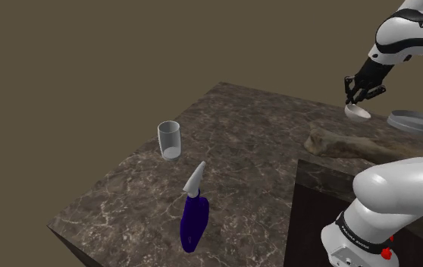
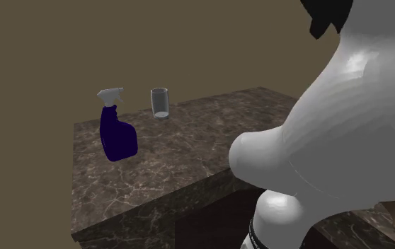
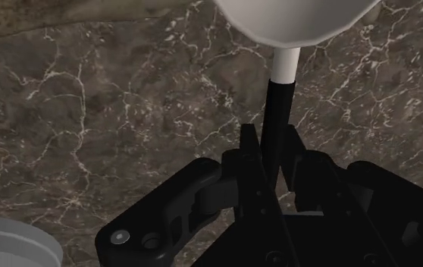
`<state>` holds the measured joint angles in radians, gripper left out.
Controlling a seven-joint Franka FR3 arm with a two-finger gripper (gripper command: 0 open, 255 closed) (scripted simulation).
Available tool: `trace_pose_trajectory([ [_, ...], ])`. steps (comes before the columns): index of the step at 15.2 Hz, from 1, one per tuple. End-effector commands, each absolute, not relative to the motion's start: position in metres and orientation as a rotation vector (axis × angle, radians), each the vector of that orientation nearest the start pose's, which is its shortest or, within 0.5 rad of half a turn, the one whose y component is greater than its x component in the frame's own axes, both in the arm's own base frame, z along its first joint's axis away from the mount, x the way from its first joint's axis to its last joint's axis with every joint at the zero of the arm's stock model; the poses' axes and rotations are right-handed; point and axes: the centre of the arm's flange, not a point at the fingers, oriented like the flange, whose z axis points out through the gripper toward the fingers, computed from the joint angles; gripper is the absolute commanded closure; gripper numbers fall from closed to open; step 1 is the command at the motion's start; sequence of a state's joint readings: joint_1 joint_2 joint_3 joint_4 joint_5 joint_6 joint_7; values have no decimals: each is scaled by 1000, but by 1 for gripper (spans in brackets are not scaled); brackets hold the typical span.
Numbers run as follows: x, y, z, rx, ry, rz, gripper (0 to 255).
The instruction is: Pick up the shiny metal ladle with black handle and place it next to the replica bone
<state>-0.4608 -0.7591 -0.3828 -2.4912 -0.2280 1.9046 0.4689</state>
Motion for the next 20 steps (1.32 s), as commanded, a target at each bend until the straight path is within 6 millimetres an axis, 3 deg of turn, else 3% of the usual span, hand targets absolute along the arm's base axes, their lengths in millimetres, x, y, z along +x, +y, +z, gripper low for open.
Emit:
trace_pose_trajectory([
  [1, 201, -309, 529, -2596, 1721, -227, 255],
  [14, 153, -471, 529, -2596, 1721, -227, 255],
  [20, 153, -471, 497, -2596, 1721, -227, 255],
])
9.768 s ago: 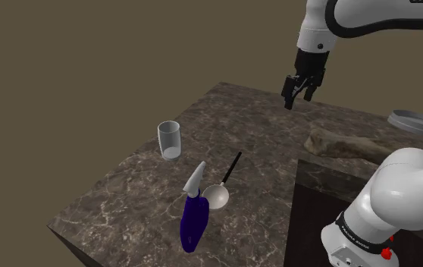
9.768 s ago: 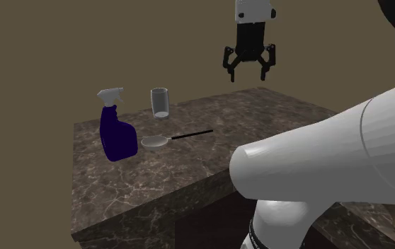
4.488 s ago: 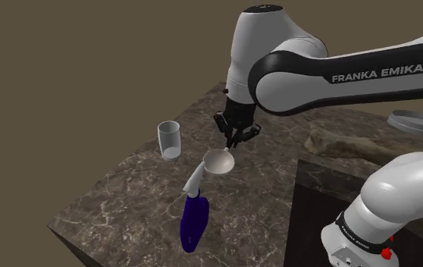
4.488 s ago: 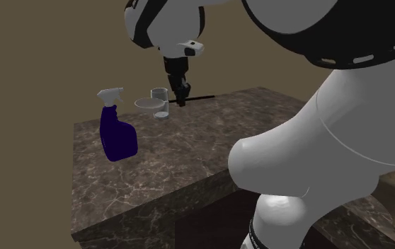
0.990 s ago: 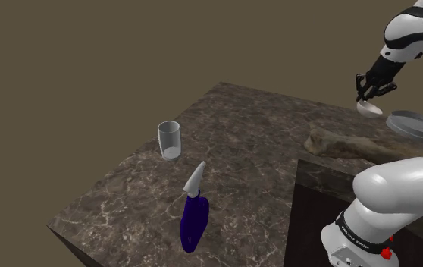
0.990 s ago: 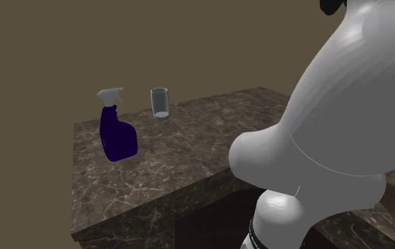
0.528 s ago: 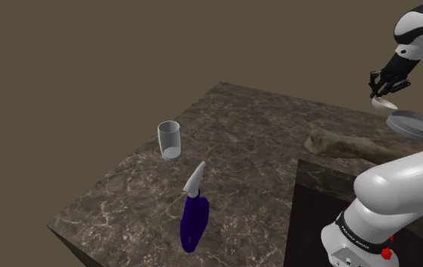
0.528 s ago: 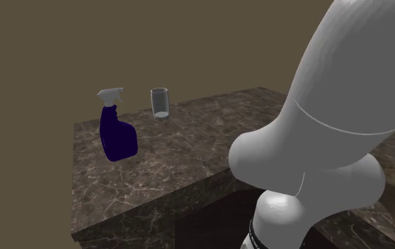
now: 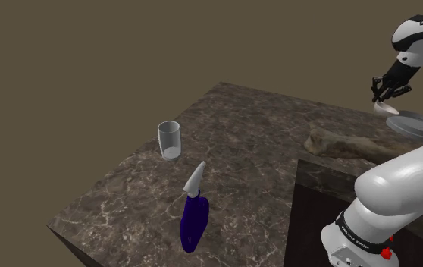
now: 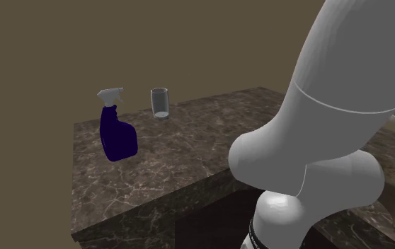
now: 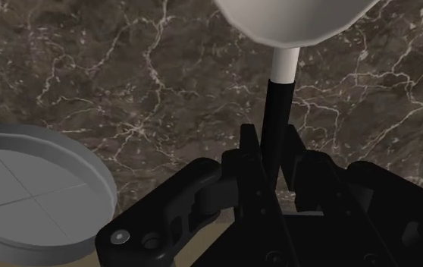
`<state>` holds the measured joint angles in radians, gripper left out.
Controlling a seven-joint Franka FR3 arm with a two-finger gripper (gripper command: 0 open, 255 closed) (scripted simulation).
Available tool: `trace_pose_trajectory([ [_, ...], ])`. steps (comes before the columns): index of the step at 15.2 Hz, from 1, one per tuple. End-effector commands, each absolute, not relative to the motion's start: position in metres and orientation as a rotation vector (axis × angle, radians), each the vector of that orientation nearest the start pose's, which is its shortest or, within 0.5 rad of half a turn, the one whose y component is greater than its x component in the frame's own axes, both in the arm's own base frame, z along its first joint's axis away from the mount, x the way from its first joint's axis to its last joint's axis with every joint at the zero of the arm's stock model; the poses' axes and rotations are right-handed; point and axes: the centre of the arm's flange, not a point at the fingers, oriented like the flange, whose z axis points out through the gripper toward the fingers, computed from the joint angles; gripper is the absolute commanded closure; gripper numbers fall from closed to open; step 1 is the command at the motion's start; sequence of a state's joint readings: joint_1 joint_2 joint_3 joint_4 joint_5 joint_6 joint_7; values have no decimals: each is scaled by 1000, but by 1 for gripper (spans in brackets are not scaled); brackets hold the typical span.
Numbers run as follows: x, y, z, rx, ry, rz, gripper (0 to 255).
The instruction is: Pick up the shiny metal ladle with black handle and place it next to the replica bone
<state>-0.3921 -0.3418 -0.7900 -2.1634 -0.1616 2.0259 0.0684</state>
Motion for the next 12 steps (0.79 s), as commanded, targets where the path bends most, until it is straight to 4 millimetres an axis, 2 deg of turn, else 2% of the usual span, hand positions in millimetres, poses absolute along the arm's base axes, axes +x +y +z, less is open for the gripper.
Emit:
trace_pose_trajectory([
  [1, 153, -471, 492, -2596, 1721, -227, 255],
  [12, 153, -471, 434, -2596, 1721, -227, 255],
])
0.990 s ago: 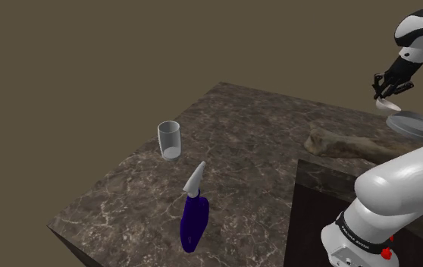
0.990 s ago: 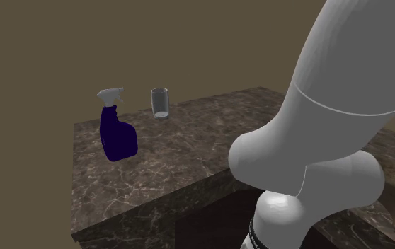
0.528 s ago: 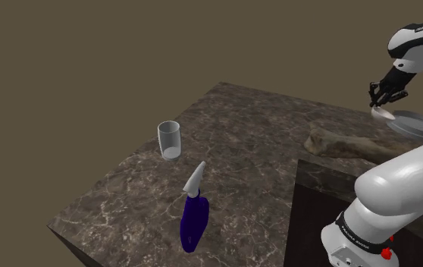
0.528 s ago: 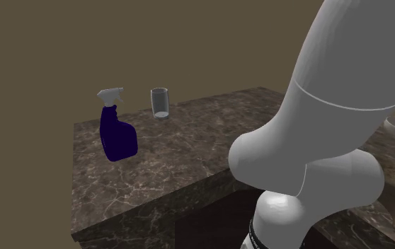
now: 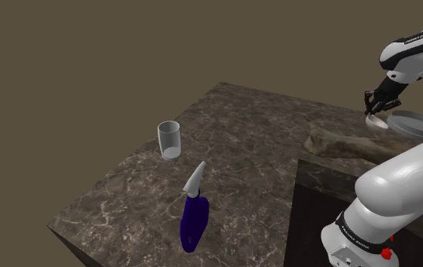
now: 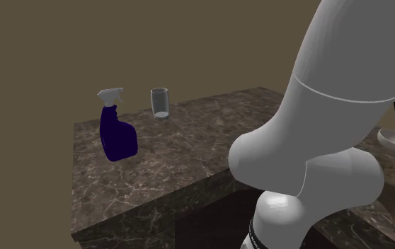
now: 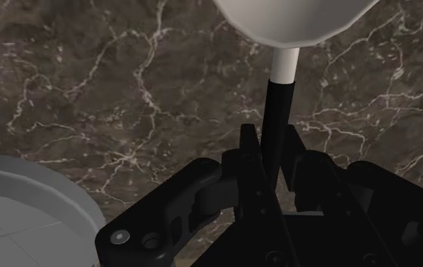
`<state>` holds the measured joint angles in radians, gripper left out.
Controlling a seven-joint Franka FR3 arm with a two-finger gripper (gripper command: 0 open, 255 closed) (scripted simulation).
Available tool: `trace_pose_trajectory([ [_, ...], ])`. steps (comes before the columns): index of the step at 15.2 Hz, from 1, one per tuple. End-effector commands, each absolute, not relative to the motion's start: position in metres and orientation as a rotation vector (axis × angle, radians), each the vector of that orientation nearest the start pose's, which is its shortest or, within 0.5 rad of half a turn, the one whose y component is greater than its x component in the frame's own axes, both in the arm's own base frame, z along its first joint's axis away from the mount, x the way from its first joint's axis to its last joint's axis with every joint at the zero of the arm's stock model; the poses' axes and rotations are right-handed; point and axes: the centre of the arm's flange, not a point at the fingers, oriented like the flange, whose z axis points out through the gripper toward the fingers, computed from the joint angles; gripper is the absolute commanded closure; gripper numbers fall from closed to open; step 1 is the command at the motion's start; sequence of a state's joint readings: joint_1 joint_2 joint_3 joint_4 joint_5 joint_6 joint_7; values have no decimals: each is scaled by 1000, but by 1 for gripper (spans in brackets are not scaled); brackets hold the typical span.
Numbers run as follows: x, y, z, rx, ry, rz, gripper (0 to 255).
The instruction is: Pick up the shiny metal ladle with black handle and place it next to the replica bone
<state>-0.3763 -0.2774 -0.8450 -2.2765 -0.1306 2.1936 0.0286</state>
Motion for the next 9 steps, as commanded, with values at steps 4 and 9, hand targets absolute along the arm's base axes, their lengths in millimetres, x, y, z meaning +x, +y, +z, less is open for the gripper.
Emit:
trace_pose_trajectory([
  [4, 153, -471, 413, -2596, 1721, -227, 255],
  [9, 153, -471, 386, -2596, 1721, -227, 255],
])
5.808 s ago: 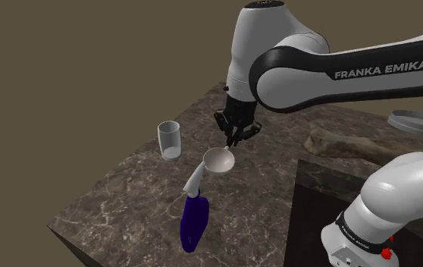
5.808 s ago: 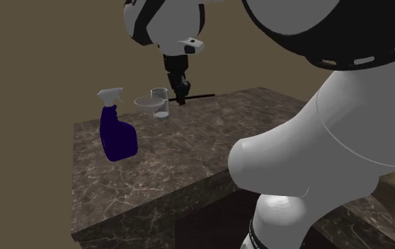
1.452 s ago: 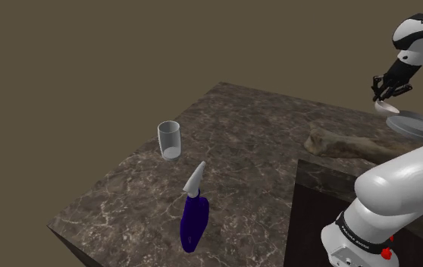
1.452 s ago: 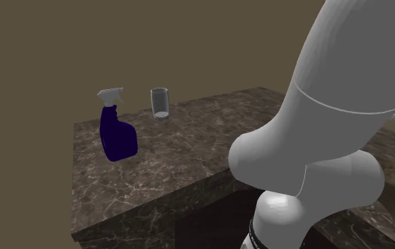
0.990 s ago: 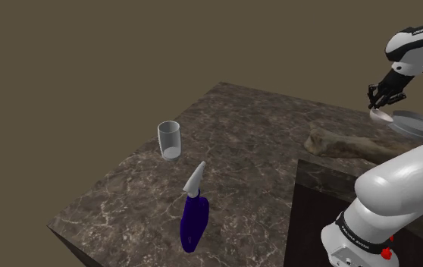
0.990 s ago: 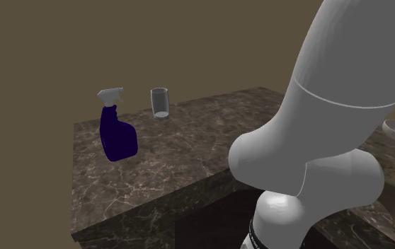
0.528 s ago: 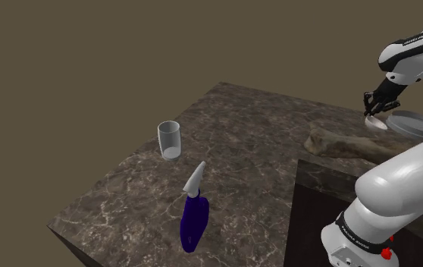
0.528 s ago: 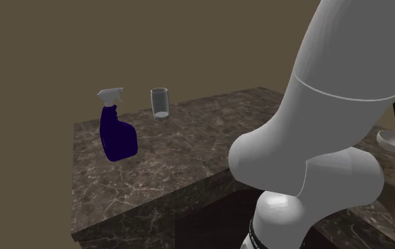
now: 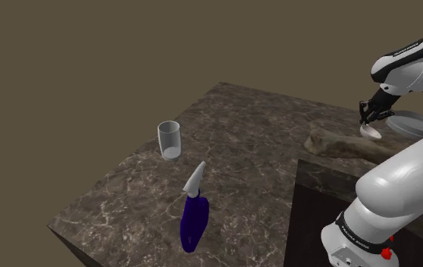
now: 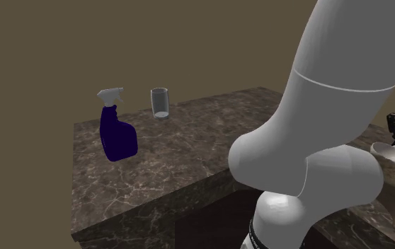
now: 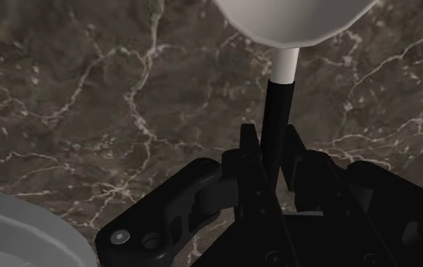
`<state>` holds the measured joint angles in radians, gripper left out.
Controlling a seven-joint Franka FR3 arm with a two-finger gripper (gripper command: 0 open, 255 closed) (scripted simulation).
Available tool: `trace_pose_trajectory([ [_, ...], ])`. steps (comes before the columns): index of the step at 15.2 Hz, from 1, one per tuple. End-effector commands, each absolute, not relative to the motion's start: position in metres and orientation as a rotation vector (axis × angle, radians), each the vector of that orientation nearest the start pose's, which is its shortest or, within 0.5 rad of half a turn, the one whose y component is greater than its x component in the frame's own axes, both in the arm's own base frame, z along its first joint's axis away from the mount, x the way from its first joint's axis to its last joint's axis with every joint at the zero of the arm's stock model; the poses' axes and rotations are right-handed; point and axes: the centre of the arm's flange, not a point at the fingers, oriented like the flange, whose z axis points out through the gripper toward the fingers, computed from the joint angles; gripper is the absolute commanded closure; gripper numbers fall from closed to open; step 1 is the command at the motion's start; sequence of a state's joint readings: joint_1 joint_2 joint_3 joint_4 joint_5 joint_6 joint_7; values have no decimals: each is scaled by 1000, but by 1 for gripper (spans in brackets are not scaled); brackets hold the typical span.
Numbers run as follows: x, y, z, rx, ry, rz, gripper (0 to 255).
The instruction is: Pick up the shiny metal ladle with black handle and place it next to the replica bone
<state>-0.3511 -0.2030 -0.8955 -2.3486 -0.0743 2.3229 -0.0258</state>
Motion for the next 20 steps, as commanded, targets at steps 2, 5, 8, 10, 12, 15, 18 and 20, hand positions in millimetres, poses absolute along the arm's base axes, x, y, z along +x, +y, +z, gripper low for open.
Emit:
trace_pose_trajectory([
  [2, 153, -471, 376, -2596, 1721, -227, 255],
  [5, 153, -471, 360, -2596, 1721, -227, 255],
  [8, 153, -471, 345, -2596, 1721, -227, 255],
  [10, 153, -471, 345, -2596, 1721, -227, 255],
  [12, 153, -471, 345, -2596, 1721, -227, 255],
  [15, 153, -471, 345, -2596, 1721, -227, 255],
  [18, 153, -471, 345, -2596, 1721, -227, 0],
  [20, 153, -471, 345, -2596, 1721, -227, 0],
])
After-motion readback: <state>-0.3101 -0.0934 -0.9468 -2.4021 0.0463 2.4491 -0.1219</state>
